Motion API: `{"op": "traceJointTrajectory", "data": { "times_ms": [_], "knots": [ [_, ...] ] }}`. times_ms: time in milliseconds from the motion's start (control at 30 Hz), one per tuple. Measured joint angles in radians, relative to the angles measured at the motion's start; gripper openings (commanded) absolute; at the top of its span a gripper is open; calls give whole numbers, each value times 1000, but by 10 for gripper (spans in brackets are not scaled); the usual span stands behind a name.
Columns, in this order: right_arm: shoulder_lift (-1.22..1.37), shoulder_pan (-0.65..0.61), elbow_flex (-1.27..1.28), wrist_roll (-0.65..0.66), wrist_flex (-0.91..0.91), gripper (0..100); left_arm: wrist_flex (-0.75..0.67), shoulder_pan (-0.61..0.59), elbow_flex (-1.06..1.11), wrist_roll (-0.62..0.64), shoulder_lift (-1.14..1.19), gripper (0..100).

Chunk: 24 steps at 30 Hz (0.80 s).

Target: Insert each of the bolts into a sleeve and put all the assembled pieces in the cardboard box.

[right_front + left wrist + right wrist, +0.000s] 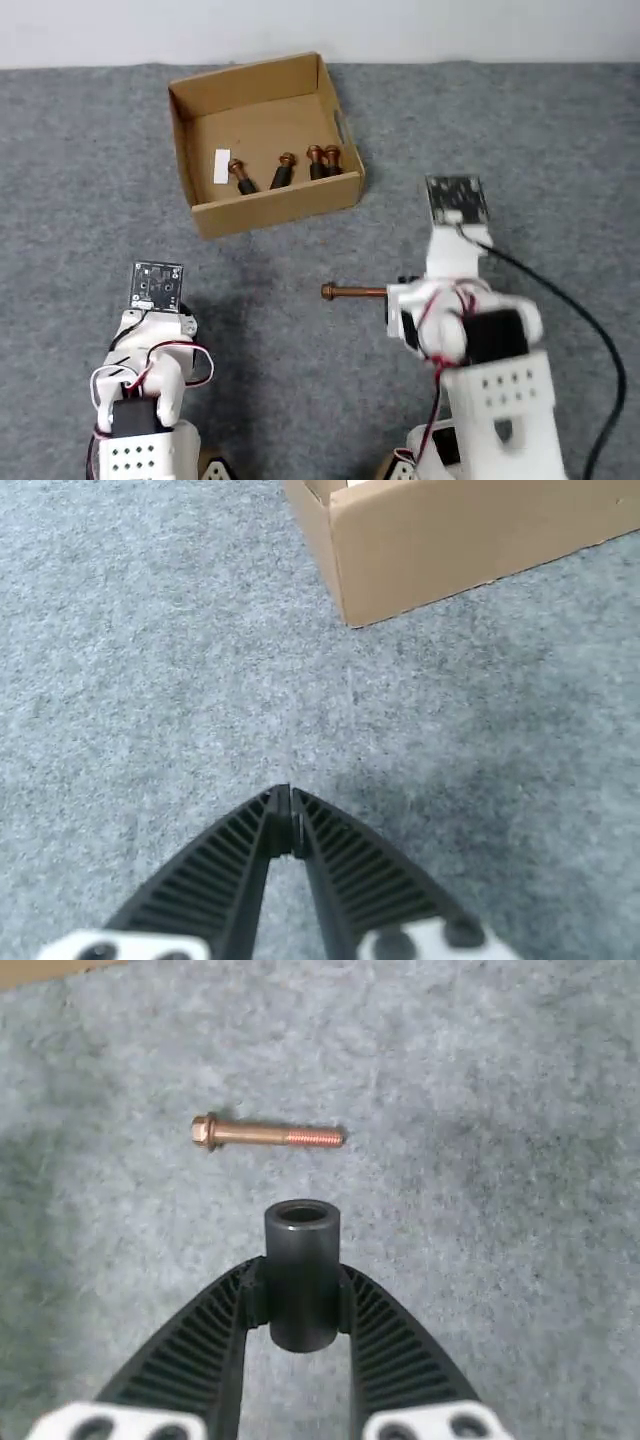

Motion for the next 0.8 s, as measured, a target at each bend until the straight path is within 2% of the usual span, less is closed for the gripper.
{"op": "traceJointTrajectory", "data": {
  "times_ms": [267,567,800],
  "knots": [
    [-330,83,334,0,-112,8,0,0,0,0,0,8],
    [-451,123,351,0,-117,8,34,81,0,192,0,8],
    [-486,245,370,0,-117,8,51,132,-146,264,0,6]
  ]
}}
